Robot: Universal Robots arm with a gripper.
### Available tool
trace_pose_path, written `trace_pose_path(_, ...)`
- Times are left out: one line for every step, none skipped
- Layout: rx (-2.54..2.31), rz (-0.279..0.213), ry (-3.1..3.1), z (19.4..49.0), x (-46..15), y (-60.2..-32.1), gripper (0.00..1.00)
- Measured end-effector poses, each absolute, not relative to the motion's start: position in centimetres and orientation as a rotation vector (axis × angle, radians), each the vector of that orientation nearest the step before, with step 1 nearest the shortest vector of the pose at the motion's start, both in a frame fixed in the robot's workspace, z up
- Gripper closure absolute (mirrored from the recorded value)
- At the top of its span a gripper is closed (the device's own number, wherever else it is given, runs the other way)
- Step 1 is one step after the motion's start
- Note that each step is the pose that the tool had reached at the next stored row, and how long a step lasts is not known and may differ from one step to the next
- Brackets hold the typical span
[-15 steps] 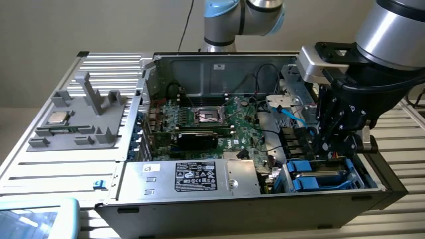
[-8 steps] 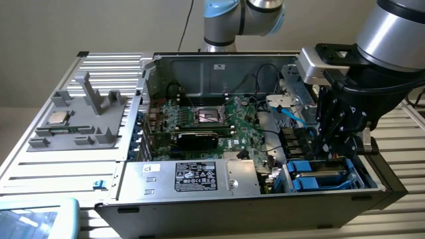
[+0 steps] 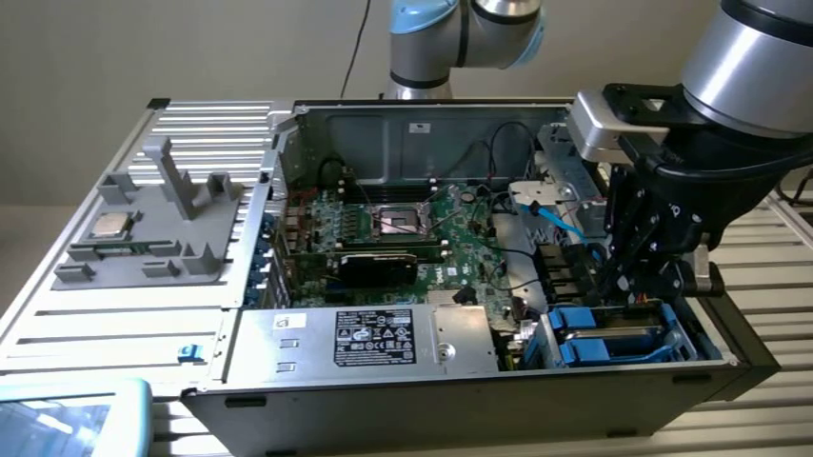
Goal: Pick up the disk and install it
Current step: 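Insert the first disk wire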
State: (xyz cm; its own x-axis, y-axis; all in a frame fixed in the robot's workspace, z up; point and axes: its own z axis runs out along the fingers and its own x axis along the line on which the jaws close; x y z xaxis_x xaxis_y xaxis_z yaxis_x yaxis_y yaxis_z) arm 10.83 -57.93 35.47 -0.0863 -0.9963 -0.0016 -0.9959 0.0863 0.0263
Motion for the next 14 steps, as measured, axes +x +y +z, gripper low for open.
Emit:
trace_pose_path(2.112,-0.032,-2.303,35.43,10.83,-57.94,0.84)
trace_pose_path(2.113,-0.031,-2.304,35.35,10.81,-57.96,0.84)
trace_pose_path(2.114,-0.028,-2.304,35.3,10.79,-57.96,0.84)
trace_pose_path(2.116,-0.027,-2.304,35.25,10.77,-57.96,0.84)
trace_pose_path(2.118,-0.025,-2.303,35.24,10.72,-57.97,0.84)
trace_pose_path(2.12,-0.025,-2.302,35.23,10.66,-57.97,0.84)
trace_pose_path(2.122,-0.025,-2.3,35.22,10.61,-57.98,0.84)
trace_pose_path(2.125,-0.024,-2.298,35.22,10.58,-57.99,0.84)
trace_pose_path(2.13,-0.023,-2.295,35.21,10.58,-57.99,0.84)
trace_pose_path(2.134,-0.022,-2.291,35.2,10.58,-58.0,0.84)
trace_pose_path(2.14,-0.022,-2.287,35.16,10.58,-58.02,0.84)
trace_pose_path(2.144,-0.021,-2.283,35.12,10.57,-58.06,0.84)
trace_pose_path(2.149,-0.02,-2.28,35.1,10.57,-58.08,0.84)
trace_pose_path(2.153,-0.019,-2.277,35.07,10.57,-58.11,0.84)
